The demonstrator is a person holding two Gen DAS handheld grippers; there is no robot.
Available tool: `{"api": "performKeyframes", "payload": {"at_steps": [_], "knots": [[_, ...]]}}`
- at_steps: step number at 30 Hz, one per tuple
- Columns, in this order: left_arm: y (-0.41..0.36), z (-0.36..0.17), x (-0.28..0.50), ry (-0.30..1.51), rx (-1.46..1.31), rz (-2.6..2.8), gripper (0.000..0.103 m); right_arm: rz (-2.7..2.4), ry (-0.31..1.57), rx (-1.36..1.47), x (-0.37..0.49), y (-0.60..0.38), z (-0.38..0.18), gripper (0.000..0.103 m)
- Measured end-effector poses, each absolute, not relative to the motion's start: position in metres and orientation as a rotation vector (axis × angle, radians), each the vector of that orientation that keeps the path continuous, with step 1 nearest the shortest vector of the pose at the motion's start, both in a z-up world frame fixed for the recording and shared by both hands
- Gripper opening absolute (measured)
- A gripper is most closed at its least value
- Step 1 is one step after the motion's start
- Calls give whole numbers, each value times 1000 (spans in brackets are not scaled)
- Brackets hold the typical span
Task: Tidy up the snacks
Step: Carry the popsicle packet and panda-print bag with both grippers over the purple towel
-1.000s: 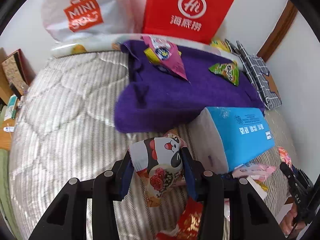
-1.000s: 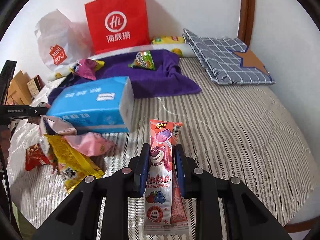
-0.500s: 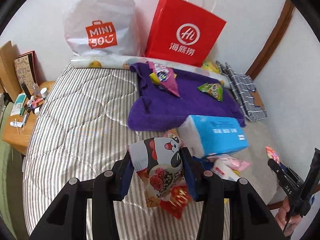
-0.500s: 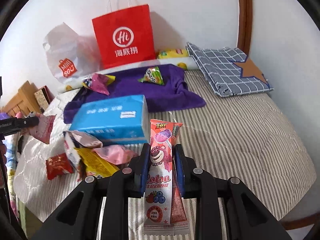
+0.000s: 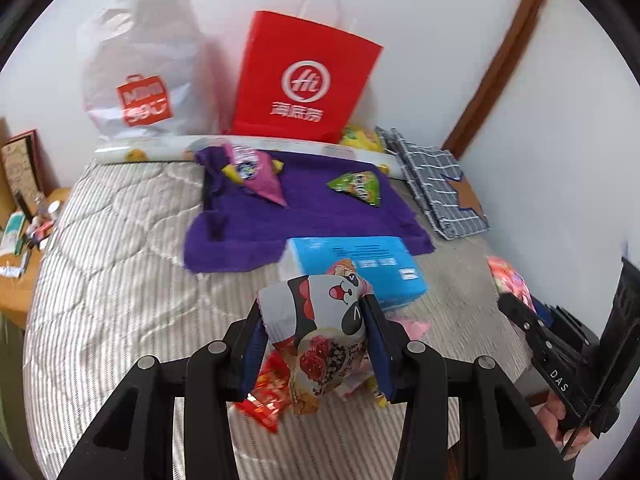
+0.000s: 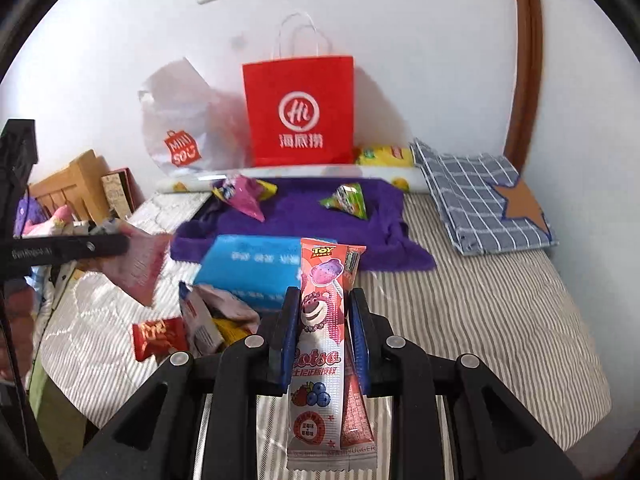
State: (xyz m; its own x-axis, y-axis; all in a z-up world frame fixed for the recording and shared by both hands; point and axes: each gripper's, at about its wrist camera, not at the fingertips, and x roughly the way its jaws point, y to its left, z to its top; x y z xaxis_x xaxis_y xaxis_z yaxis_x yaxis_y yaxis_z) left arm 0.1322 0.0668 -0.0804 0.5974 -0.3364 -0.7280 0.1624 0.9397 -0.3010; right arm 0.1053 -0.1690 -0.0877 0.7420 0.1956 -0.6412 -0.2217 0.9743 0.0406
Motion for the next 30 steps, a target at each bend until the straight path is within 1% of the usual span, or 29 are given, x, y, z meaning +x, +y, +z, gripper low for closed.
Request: {"api": "performKeyframes", "payload": {"at_steps": [12,22,30], "knots": [[33,-83,176,863,-203,-333,43,257,639,13,147,-171,-70,24],[40,-78,230,820,-180,-274,43,272,618,40,221,-165,-68,24],[58,-95,281,808,-205,-230,43,325,615,12,280,-144,-82,24]]}}
